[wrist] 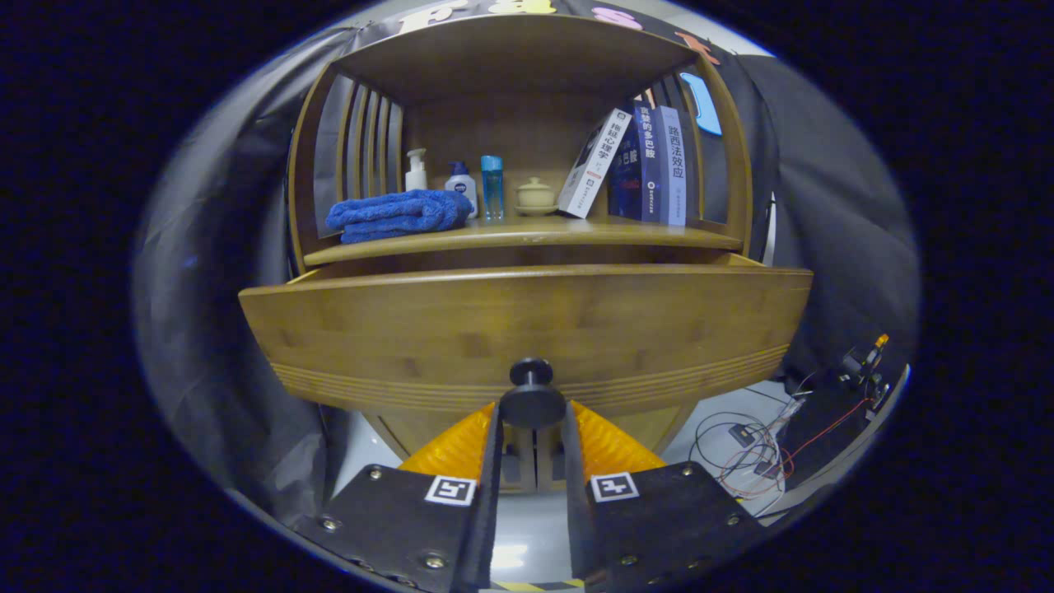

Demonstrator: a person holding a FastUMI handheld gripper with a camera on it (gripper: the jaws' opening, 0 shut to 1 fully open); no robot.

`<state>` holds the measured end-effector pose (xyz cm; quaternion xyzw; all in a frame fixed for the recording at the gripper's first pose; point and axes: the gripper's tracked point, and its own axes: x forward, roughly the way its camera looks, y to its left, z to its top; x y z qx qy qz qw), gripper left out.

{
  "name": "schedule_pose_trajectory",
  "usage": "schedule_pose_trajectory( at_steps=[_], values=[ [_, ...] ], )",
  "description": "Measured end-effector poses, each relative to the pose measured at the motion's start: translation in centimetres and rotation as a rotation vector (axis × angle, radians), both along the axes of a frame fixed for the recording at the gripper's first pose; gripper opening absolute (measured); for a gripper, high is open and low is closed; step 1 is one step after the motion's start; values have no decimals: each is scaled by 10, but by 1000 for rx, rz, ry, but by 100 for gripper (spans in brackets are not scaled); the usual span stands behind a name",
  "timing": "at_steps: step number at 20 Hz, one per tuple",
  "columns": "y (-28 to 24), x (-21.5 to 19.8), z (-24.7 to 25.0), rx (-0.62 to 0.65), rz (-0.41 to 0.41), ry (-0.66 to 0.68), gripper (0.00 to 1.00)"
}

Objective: Pull open the drawer, take out the items inside it, and place them on the countertop above the cabinet.

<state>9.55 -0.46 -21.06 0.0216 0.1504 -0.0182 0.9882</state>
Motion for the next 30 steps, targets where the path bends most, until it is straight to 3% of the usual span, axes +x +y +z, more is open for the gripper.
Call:
schedule_pose_trajectory(
  at_steps=[1,3,4,6,7,10,14,15,17,19,21,22,30],
  values=[
    [-3,26,-10,-37,-12,-34,25],
    [-6,14,19,93,-37,-79,1],
    [-13,15,8,113,-75,-21,1],
    [-31,1,-7,24,-125,27,1],
    [-27,-2,-4,12,-111,19,1],
    [-23,1,10,14,-82,-37,36],
    [-24,17,9,5,-79,-36,61],
    [-23,24,13,8,-79,-40,61],
    [-28,34,9,16,-85,-37,42],
    [-24,28,9,25,-88,-28,40],
    [-23,25,6,-50,-94,11,38],
    [-25,23,5,-75,-100,34,27],
    [-19,-40,-3,-6,-137,37,27]
  ],
)
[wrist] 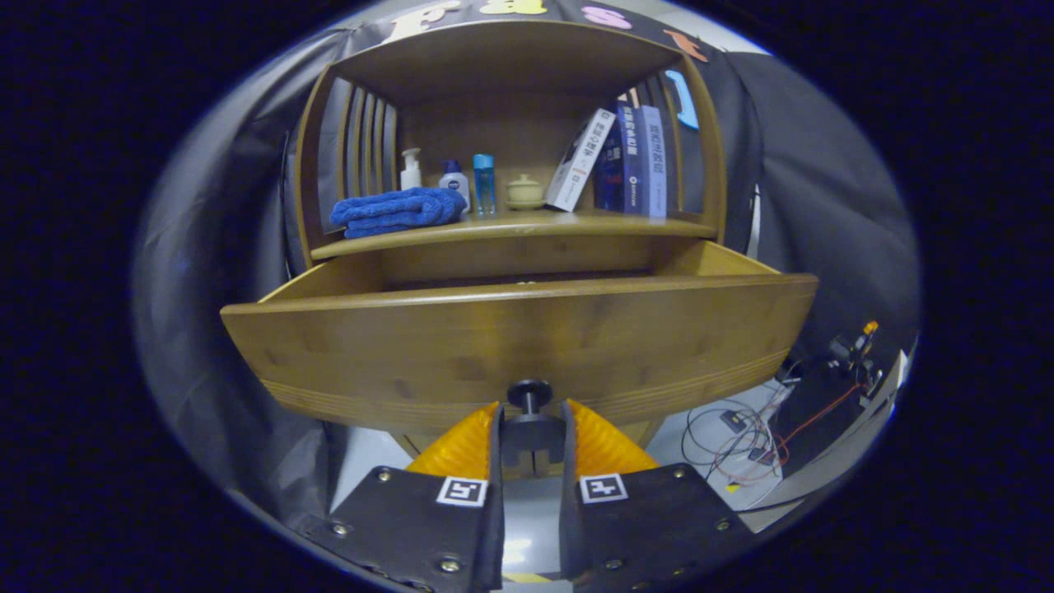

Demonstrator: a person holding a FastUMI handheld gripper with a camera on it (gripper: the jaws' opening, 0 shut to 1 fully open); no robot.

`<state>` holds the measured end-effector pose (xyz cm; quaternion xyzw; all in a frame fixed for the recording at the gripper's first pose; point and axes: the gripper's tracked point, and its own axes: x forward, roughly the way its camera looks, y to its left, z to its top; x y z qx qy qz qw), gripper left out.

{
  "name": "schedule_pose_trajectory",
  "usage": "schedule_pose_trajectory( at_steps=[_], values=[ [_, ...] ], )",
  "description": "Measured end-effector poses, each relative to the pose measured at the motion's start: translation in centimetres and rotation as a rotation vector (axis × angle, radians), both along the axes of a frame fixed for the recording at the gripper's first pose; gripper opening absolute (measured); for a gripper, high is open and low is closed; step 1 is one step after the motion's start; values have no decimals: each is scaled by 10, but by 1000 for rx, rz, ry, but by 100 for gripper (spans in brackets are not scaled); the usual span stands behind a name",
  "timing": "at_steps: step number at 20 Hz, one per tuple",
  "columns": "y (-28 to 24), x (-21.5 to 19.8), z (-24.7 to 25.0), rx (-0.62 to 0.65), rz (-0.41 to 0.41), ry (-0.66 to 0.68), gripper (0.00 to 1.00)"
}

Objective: Pull open the drawer, take out the items inside it, and place them on the countertop above the cabinet.

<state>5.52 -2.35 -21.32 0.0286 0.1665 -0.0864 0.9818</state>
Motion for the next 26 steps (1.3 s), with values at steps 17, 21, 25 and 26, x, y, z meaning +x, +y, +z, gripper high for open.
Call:
schedule_pose_trajectory(
  at_steps=[17,21,25,26],
  values=[
    [-1,-49,30,0,-9,-10,51],
    [-18,-71,72,17,-64,-74,71],
    [-25,-49,108,14,-67,-112,96],
    [-25,-38,106,12,-62,-86,96]
  ],
)
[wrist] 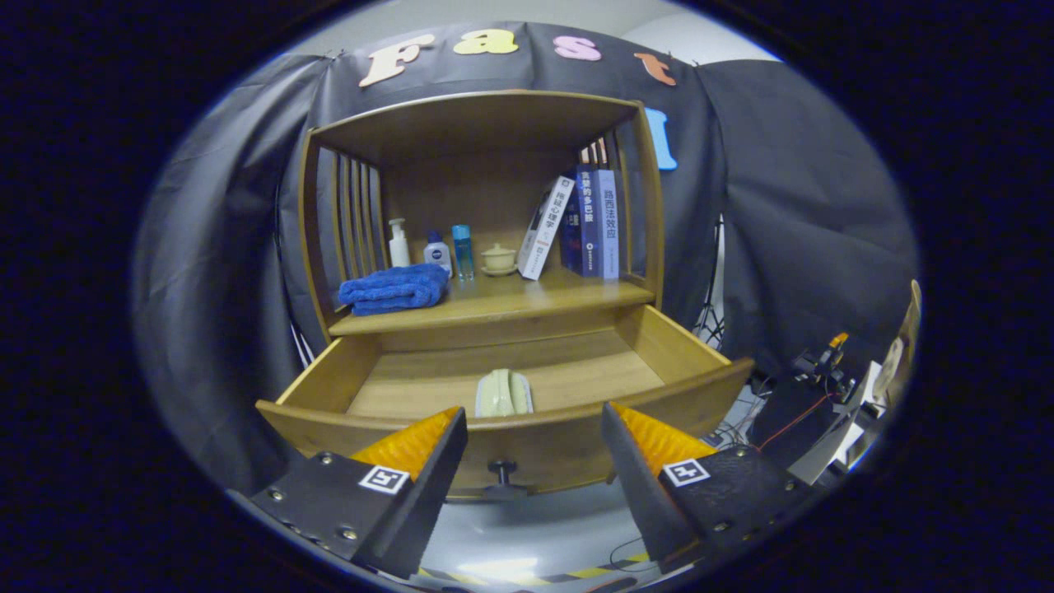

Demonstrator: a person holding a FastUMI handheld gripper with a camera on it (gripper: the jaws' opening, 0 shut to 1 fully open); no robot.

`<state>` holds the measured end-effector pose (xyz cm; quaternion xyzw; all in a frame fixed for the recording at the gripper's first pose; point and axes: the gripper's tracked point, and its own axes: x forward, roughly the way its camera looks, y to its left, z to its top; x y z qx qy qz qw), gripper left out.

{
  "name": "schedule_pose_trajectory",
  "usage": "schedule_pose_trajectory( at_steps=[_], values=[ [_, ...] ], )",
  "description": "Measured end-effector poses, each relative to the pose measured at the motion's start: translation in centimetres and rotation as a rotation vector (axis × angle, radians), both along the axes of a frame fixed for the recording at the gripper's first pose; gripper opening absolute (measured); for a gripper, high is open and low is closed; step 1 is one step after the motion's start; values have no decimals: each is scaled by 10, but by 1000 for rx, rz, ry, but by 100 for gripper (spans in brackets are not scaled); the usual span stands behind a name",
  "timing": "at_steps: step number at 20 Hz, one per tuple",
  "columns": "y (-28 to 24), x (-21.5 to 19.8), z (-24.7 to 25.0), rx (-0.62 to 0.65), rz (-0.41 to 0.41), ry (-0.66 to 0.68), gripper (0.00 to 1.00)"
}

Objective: Pull open the drawer, take out the items inside it, and place them on the countertop above the cabinet.

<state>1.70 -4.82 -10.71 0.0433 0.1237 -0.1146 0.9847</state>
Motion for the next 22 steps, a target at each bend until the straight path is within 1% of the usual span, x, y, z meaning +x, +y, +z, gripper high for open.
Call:
schedule_pose_trajectory(
  at_steps=[2,4,7,10,13,15,18,21,22],
  values=[
    [-2,22,0,-22,10,45,96],
    [3,52,9,-41,35,36,97],
    [2,85,22,-121,22,30,97],
    [4,99,18,-170,3,100,98],
    [16,128,9,-73,41,141,97],
    [13,137,-7,-31,23,214,97],
    [8,147,-41,-12,-1,345,98],
    [10,155,-69,38,-14,413,98],
    [9,155,-76,30,-23,446,98]
  ],
)
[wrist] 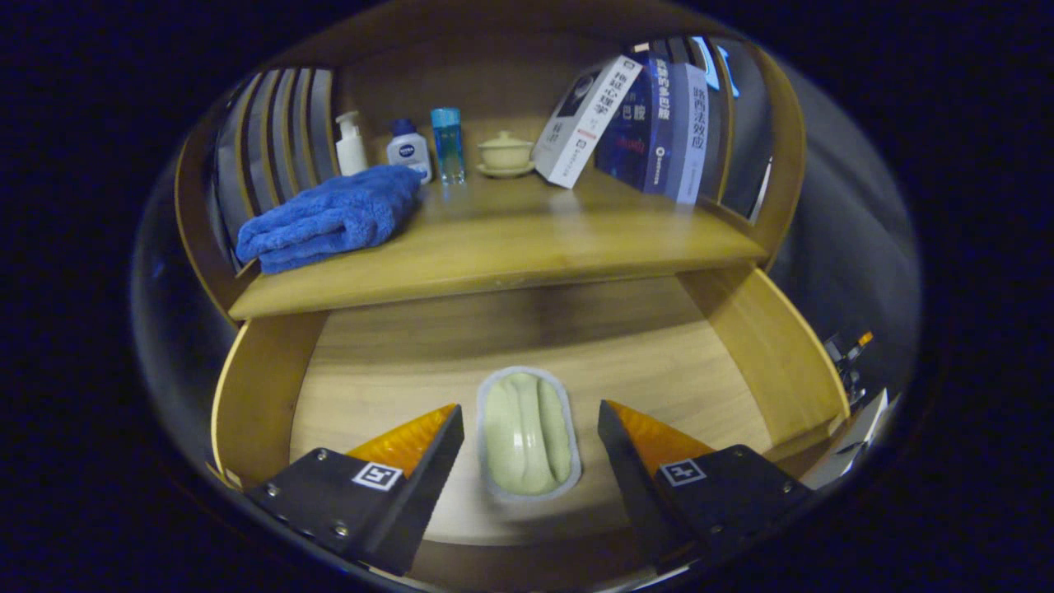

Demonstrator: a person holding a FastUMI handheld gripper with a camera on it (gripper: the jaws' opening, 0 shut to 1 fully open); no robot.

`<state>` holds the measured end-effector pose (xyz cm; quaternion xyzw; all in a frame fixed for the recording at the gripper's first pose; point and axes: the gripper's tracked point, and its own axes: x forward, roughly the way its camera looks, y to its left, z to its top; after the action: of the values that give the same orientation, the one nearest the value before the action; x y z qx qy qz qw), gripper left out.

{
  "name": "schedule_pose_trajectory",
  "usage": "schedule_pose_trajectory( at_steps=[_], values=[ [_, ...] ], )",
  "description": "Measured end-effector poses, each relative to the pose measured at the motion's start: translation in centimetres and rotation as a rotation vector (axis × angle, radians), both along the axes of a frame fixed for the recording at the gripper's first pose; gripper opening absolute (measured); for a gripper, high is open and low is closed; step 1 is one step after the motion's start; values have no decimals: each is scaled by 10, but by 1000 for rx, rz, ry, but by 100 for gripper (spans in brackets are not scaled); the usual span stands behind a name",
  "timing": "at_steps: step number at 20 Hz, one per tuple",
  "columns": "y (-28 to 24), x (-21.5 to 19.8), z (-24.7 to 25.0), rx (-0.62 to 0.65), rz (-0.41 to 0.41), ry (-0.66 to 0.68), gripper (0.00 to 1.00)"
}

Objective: Pull open the drawer, take out the items inside it, and place them on the countertop above the cabinet.

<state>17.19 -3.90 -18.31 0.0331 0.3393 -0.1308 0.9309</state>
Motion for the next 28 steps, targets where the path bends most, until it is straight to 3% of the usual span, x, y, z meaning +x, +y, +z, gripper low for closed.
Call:
schedule_pose_trajectory(
  at_steps=[1,4,6,9,14,25,28],
  values=[
    [-1,-3,-2,-14,-11,20,98],
    [0,0,-9,-21,-19,54,76],
    [-1,5,-10,-12,-25,47,72],
    [2,4,-20,-27,-7,80,19],
    [-1,-4,-14,-63,-26,62,19],
    [16,-4,95,-106,-16,-127,19],
    [12,-12,66,-69,-61,-15,19]
  ],
)
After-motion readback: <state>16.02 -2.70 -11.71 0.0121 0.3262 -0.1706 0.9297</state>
